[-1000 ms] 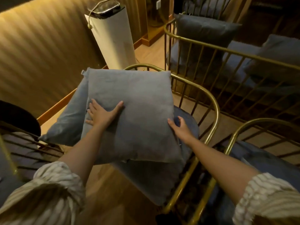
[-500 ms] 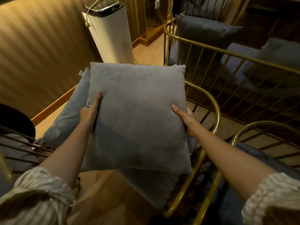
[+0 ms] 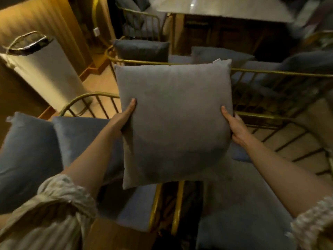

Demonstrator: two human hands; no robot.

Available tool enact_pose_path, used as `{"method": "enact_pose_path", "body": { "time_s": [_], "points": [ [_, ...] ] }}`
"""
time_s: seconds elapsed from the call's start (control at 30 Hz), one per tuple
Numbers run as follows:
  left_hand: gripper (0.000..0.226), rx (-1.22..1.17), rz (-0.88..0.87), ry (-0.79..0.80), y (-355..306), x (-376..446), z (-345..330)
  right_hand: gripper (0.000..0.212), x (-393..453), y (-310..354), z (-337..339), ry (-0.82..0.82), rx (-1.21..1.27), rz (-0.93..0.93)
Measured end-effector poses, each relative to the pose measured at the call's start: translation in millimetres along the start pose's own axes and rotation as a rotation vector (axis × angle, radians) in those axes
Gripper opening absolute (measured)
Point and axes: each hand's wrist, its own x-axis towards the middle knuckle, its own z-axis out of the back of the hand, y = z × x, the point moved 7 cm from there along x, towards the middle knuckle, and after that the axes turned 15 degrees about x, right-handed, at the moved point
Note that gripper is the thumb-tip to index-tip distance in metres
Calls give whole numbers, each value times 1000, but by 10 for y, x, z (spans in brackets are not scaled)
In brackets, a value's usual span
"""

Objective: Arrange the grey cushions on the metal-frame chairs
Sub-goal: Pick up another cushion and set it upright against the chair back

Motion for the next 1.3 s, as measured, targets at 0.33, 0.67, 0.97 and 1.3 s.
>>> {"method": "enact_pose_path", "body": {
  "time_s": [0.33, 0.67, 0.97, 1.3],
  "points": [
    [105, -156, -197, 362, -968, -270, -2351, 66, -366, 1144, 1870, -159, 172, 127],
    [98, -123, -268, 424, -1292, -171, -3688, 83, 96, 1539, 2934, -148, 212, 116],
    [95, -132, -232, 290, -992, 535, -4290, 107, 908, 1244, 3334, -169, 171, 75],
    [104, -7, -52, 161, -239, 1149, -4620, 97, 1493, 511, 3745, -310, -92, -72]
  ]
}}
